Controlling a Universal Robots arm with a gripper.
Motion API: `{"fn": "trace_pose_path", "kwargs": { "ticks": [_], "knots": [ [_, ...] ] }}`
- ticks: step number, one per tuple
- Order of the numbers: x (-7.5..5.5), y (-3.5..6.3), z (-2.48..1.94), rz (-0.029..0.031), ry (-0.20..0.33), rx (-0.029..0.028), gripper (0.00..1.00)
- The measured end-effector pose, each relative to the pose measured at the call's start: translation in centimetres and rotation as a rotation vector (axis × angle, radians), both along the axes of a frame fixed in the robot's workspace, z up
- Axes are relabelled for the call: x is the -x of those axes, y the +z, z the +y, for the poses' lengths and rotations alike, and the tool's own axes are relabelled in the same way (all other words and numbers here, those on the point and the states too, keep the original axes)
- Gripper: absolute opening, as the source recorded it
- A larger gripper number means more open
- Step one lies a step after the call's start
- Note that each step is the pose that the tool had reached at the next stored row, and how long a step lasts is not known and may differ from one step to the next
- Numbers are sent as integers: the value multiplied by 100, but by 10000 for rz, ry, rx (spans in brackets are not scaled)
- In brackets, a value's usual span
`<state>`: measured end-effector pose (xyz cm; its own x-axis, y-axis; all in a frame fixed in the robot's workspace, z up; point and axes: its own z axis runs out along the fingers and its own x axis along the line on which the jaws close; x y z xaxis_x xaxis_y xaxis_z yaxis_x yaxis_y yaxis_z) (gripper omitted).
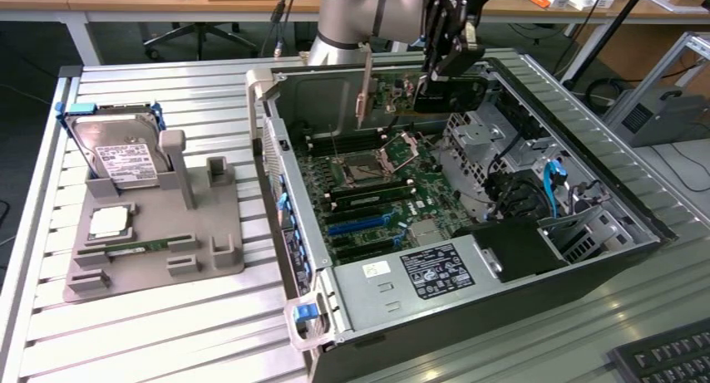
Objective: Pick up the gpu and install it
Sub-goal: 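Insert the gpu into the slot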
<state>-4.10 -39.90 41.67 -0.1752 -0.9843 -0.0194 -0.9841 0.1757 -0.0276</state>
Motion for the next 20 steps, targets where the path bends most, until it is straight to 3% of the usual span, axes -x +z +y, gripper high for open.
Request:
{"fn": "trace_pose_path", "kwargs": {
  "ticks": [20],
  "knots": [
    [0,0,0,0,616,0,27]
  ]
}}
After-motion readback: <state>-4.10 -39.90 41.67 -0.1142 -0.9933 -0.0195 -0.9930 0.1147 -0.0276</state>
